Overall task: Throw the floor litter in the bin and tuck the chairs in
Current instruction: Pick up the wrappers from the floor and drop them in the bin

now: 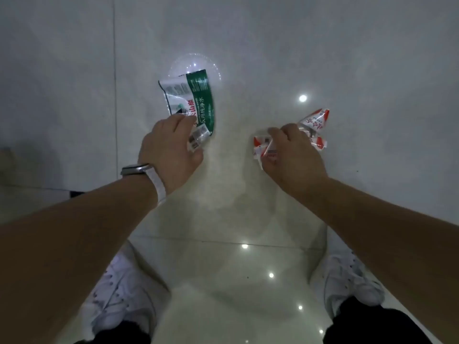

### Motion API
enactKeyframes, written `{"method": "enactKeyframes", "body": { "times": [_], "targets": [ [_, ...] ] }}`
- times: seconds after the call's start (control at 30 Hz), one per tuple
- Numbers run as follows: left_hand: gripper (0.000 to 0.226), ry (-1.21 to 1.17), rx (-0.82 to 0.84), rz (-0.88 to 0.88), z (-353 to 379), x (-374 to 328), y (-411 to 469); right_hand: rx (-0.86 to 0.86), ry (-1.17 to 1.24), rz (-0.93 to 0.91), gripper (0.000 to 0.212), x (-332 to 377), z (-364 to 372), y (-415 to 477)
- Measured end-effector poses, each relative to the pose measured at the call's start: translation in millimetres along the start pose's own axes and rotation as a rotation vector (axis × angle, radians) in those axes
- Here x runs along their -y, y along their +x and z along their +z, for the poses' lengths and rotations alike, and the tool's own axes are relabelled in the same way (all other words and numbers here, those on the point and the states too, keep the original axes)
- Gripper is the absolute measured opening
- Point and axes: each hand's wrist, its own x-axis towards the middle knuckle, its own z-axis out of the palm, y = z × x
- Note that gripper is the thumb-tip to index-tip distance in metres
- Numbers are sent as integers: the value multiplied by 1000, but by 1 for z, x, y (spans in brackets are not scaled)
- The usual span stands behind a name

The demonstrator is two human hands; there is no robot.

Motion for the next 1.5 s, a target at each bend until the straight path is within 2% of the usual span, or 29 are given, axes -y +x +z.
{"method": "enactKeyframes", "body": {
  "times": [0.2,0.33,0.43,0.57,0.67,0.77,0.93,1.07,1.27,1.4,1.5],
  "targets": [
    [33,9,14,23,0,7,15,76,-46,47,30,-12,4,5],
    [24,-1,57,50,-4,6,26,104,-54,58,17,-16,-1,9],
    [20,-21,66,38,-3,3,27,41,-10,56,13,-19,-9,8],
    [19,-71,-5,54,-4,-2,25,-85,31,85,9,-30,-24,5],
    [32,-100,-30,93,-5,-5,27,-117,5,125,12,-44,-33,7],
    [37,-114,-5,135,-4,-6,37,-66,-8,136,23,-58,-30,14],
    [14,-130,-39,70,2,-10,45,-69,7,136,24,-71,-21,27],
    [14,-188,-85,54,2,-21,44,-85,97,215,40,-70,-24,30],
    [13,-332,-121,-58,-3,-33,51,-2,78,285,29,-75,-26,34],
    [4,-430,-104,-107,-7,-39,52,-56,16,261,21,-76,-25,34],
    [7,-442,-94,-77,-8,-40,50,-64,-46,261,17,-75,-22,33]
  ]
}}
